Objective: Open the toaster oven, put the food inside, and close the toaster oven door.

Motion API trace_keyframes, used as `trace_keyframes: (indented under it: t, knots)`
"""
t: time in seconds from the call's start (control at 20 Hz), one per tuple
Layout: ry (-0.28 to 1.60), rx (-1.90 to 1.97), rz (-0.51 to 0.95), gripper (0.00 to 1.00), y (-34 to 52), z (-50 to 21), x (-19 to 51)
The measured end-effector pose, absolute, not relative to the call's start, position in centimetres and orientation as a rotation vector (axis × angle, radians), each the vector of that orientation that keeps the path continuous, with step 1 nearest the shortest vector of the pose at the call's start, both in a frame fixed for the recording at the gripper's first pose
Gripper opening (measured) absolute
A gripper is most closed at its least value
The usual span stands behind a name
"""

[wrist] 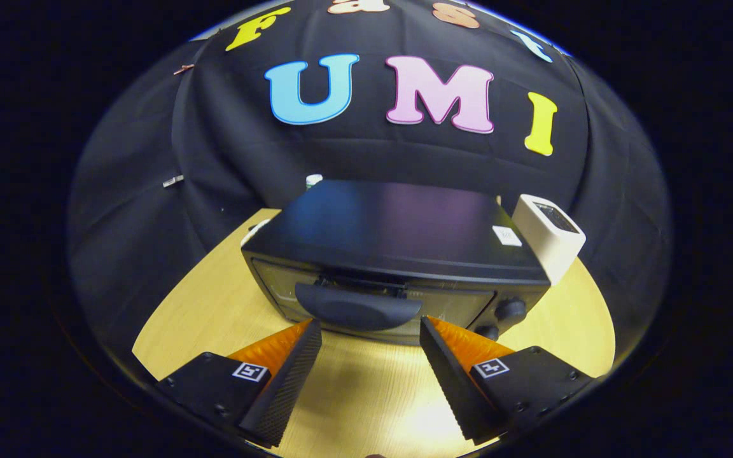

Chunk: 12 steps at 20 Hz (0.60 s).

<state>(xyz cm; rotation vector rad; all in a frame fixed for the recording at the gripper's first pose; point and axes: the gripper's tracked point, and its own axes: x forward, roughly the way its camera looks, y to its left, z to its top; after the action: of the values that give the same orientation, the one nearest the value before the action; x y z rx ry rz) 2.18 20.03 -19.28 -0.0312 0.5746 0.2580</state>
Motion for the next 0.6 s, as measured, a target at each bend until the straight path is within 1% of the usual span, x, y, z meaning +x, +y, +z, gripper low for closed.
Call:
trace_keyframes:
  t: [0.2,0.6]
  knots:
    - [0.504,0.009,0.242,1.00,18.3,-16.4,2.5]
    - [0.330,0.083,0.141,1.00,11.1,-8.7,2.7]
